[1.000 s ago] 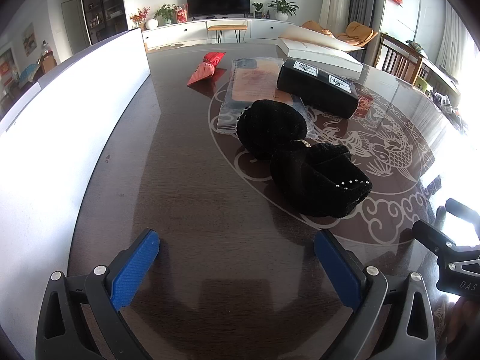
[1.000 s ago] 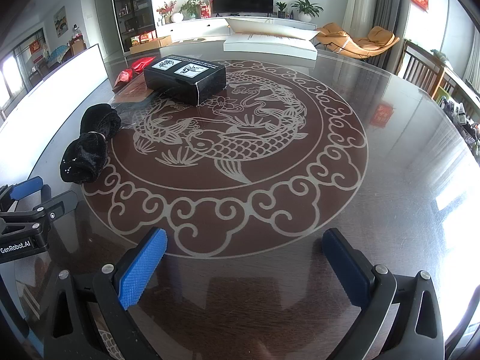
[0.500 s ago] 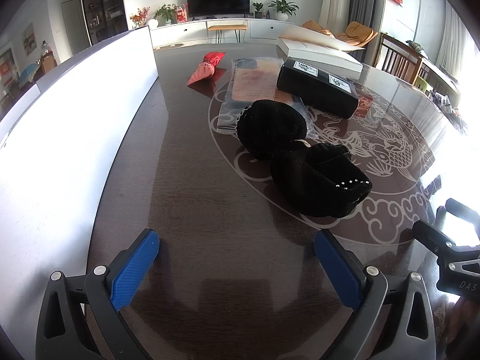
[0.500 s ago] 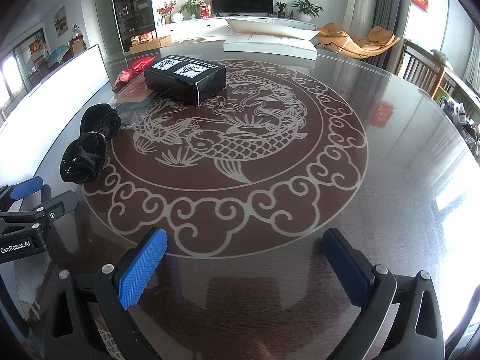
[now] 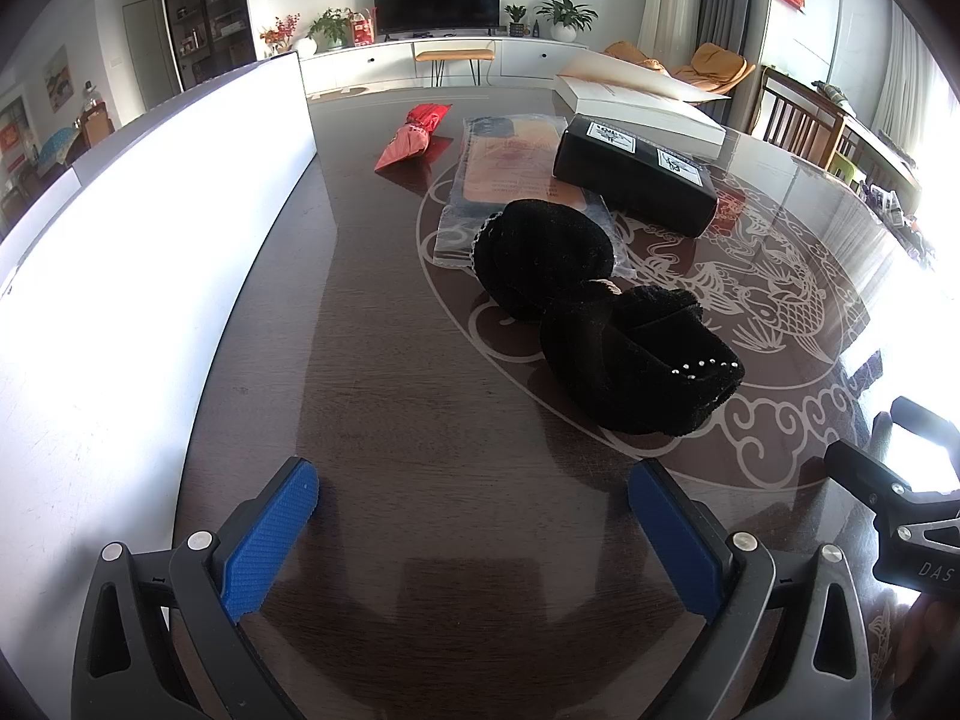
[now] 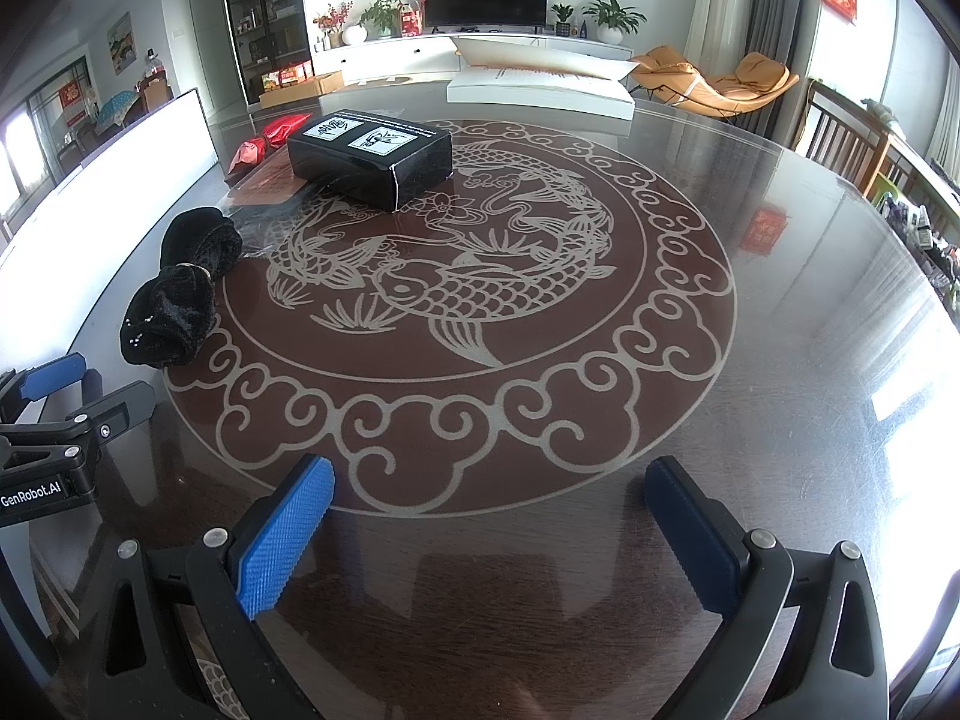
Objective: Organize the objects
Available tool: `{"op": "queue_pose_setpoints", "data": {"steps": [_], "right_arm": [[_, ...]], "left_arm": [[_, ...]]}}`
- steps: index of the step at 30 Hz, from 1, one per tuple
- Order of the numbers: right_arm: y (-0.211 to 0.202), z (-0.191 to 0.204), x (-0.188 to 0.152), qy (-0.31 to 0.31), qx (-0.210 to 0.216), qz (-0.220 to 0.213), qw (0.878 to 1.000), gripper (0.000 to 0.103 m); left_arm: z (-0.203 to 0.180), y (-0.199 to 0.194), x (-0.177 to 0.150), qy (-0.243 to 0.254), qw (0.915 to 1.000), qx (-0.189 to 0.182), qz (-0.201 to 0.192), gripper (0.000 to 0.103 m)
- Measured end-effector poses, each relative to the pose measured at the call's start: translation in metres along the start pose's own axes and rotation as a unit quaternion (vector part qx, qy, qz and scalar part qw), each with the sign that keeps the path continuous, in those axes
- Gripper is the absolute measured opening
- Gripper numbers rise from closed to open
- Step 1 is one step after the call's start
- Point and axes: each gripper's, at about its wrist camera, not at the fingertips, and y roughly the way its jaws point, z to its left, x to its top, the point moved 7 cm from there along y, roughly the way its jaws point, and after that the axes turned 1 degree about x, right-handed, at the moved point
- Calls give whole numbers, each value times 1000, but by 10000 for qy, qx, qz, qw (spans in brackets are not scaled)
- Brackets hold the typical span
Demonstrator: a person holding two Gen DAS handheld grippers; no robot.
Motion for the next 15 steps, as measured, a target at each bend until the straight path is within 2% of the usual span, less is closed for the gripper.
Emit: {"op": "queue_pose_setpoints", "data": {"steps": [12,15], "right_arm": [[0,0,0,0,0,0,10000,103],[0,0,0,1,0,0,10000,103]], "left_arm": [[0,0,0,14,10000,-18,10,103],[-2,-5,-7,58,9998,-38,205,103]]}}
